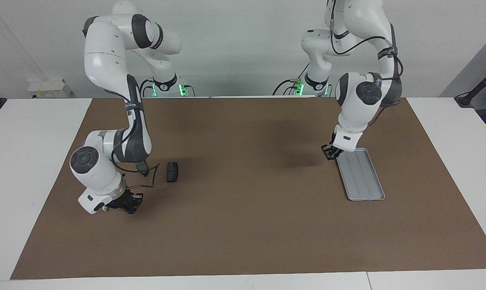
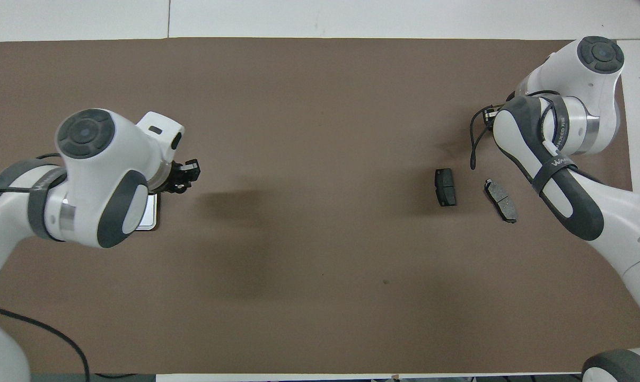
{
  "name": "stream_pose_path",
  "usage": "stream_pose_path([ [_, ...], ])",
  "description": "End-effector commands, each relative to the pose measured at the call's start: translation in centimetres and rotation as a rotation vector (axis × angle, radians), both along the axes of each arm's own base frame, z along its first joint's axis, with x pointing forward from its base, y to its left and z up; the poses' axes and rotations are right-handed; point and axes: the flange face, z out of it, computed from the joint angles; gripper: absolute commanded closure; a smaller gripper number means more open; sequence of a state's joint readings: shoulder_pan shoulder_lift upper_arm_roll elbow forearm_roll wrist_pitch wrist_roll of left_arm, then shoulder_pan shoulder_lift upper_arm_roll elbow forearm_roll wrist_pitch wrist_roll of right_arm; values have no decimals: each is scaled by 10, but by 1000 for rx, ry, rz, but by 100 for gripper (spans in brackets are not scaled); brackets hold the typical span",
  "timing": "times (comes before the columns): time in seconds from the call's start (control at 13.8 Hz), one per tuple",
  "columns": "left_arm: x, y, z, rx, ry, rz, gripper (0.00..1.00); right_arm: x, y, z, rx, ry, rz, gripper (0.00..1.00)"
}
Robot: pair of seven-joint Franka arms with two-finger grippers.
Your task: Pick bearing gear from pile to tray
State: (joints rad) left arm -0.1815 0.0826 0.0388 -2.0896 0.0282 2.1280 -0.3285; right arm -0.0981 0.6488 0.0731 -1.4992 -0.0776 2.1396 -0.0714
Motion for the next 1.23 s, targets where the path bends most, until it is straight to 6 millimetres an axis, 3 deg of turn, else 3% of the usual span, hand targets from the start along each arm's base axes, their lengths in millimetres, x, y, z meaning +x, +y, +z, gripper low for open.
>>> stream_pose_path([
  [0.0,-7,56,-5,-32,12,-147,88,-5,1,10,-12,28,15,100],
  [0.15,-6,72,-9,-36,-6,-178,88,-9,25,54,-23,49,42,100],
  [0.29,-5,78,-16,-38,-16,-296,87,-24,58,114,-35,54,68,100],
  [0.51,-5,85,-33,-38,-20,-314,86,-56,153,191,-43,125,-85,100],
  [0.65,-11,84,-47,-37,-27,-314,86,-85,246,220,-24,149,-266,100],
  [0.73,-14,84,-51,-38,-25,-311,86,-99,286,224,1,153,-356,100],
  [0.94,-20,84,-59,-37,-32,-307,85,-132,379,225,50,119,-580,100],
  [1.09,-20,83,-63,-40,-35,-294,84,-153,439,201,62,96,-633,100],
  [1.16,-21,83,-64,-39,-35,-279,84,-156,457,191,81,80,-650,100],
])
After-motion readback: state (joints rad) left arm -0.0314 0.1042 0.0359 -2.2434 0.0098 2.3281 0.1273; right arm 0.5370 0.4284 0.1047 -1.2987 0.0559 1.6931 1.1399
